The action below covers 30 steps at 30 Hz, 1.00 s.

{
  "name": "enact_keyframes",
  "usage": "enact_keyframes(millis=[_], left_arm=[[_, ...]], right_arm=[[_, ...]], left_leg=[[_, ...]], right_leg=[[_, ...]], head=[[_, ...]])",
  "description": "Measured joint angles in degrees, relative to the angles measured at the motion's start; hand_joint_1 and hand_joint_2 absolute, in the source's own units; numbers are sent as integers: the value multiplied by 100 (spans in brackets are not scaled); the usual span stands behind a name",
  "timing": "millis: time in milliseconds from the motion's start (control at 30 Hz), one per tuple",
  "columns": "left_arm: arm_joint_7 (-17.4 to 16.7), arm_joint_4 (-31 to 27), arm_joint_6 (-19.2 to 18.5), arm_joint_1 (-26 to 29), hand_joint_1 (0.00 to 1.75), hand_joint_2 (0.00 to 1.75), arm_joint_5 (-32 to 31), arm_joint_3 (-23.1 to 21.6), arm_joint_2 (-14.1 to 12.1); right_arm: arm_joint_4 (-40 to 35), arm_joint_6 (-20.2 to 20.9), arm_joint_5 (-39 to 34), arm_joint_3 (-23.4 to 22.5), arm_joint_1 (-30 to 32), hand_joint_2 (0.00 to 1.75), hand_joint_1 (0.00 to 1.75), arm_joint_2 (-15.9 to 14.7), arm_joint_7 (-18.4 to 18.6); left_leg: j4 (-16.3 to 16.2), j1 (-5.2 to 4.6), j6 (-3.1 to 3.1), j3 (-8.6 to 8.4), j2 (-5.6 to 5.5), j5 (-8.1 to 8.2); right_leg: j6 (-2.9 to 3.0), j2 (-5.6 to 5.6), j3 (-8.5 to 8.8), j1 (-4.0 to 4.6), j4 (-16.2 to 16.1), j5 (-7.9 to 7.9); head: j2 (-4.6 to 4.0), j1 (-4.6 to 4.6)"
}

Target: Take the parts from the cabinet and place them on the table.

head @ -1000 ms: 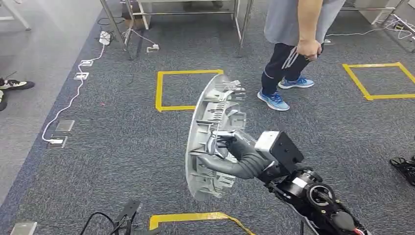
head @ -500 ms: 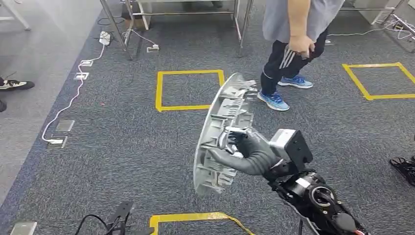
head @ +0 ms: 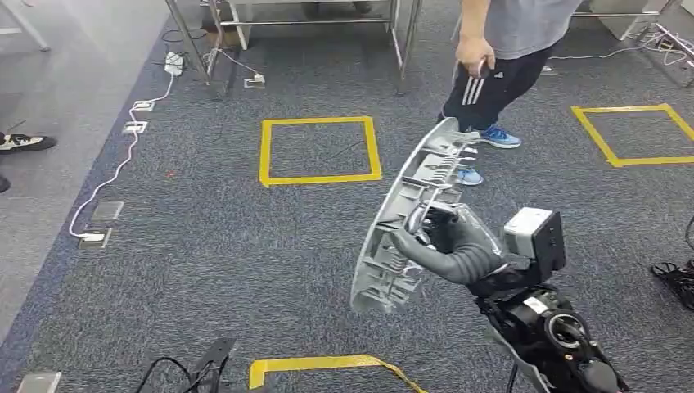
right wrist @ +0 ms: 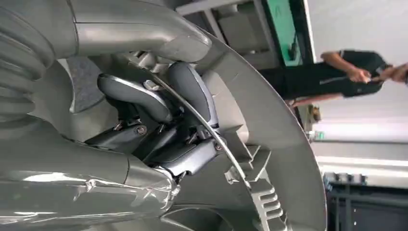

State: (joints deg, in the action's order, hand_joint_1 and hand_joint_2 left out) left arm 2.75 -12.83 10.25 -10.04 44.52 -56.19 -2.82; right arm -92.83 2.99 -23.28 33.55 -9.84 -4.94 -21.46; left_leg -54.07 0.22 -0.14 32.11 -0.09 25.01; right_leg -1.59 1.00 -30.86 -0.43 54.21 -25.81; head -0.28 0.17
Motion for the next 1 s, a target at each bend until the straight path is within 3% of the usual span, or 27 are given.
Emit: enact_keyframes(millis=[267, 433, 767, 1000], left_arm=[[0, 0, 37, 78, 0, 175, 13, 0, -22], [-41, 0, 256, 159, 0, 175, 218, 2, -26], [140, -2, -4, 119, 0, 175, 177, 2, 92], [17, 0, -48, 1, 0, 175, 151, 2, 98]], right_arm=[[-105, 28, 0, -227, 85, 175, 175, -13, 39], [-109, 96, 7, -282, 83, 175, 175, -15, 146], [-249, 15, 0, -400, 184, 175, 175, -46, 319], [-249, 363, -308, -400, 181, 175, 175, -46, 249]], left_leg=[[1, 0, 0, 0, 0, 0], [2, 0, 0, -1, 0, 0], [1, -1, 0, -1, 2, 0], [1, 0, -1, -3, 2, -2]], right_leg=[[0, 0, 0, 1, 1, 0], [0, 0, 0, 1, 1, 0], [0, 0, 0, -1, 0, 1], [0, 0, 1, 1, 2, 1]], head=[[0, -4], [0, -4], [0, -7], [0, -7]])
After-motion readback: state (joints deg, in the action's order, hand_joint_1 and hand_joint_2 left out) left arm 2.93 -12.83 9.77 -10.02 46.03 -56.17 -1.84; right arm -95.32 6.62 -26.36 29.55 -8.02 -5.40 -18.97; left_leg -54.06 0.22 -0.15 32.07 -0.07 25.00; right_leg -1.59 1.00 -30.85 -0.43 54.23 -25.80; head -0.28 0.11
